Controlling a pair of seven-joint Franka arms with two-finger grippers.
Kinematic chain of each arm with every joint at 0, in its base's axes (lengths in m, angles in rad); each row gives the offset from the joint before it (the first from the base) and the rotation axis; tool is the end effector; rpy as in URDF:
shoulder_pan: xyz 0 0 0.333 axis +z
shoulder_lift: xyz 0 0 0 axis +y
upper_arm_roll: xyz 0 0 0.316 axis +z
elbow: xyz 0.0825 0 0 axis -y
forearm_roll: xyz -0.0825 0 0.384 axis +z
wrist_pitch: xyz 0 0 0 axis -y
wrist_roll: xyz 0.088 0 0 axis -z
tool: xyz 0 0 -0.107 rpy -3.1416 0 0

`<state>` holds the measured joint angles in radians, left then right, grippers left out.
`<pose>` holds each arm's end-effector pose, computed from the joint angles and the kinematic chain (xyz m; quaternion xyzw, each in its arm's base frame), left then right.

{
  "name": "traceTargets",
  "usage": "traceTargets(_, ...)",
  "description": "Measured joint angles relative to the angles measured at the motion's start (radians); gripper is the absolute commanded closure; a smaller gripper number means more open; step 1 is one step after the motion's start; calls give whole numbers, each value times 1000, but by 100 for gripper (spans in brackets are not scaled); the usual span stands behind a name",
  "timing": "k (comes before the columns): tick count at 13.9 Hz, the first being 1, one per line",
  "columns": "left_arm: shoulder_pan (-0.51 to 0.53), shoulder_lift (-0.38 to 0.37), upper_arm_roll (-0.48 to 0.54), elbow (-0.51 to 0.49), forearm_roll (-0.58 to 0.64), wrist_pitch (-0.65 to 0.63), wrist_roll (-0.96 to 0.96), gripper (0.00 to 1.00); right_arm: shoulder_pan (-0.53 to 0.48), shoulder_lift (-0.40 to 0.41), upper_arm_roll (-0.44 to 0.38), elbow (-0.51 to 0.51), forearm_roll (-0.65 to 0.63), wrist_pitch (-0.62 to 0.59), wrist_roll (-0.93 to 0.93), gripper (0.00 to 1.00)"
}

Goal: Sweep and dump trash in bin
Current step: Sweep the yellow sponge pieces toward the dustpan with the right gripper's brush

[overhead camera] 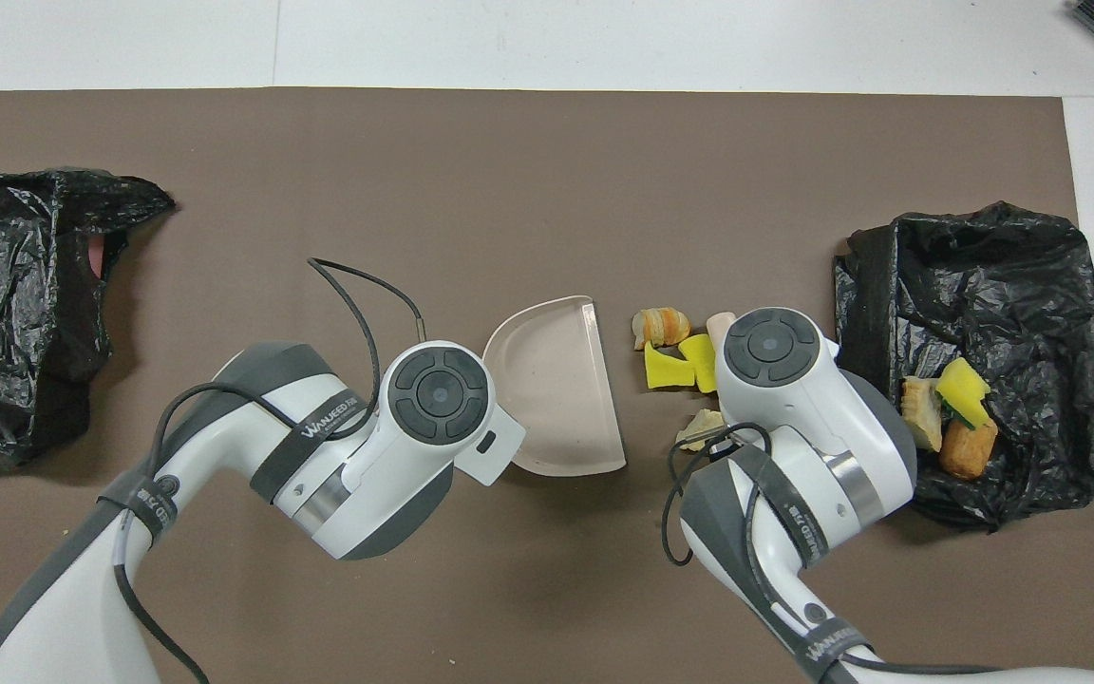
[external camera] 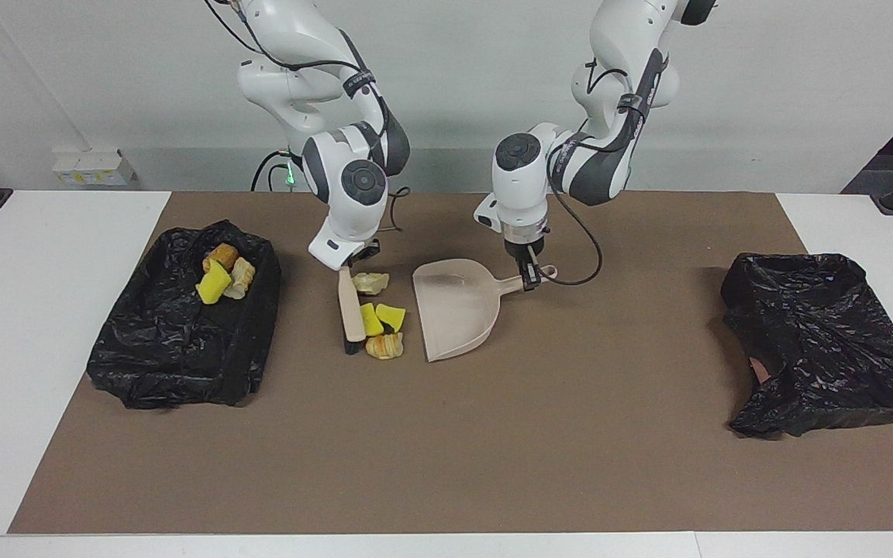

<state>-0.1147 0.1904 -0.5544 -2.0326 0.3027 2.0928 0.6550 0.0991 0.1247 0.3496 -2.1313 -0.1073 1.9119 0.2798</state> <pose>0.4607 -0.3365 0.3588 -0.7337 0.6735 0.0461 0.0774 0.4703 0.2166 0.3306 0.9793 0.1115 -0.1467 0.0833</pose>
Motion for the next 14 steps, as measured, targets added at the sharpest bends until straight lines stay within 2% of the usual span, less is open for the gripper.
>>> traceTargets(4, 0, -3, 1, -5, 0, -1, 0, 100, 17, 4, 92, 2, 200, 26, 0, 100)
traceTargets(6, 1, -3, 2, -6, 0, -1, 0, 100, 17, 5, 109, 21, 311, 25, -8, 100)
traceTargets(8, 1, -3, 3, -7, 0, -1, 0, 100, 14, 5, 107, 64, 340, -6, -10, 100)
traceTargets(10, 2, -3, 6, -7, 0, -1, 0, 100, 7, 2, 86, 116, 301, -55, -30, 100)
traceTargets(12, 7, -4, 11, -5, 6, -6, 0, 100, -5, 7, 69, 169, 130, -83, -83, 100)
traceTargets(14, 20, -4, 16, 9, 16, -38, 0, 100, -9, 50, 61, 231, -30, -99, -143, 100)
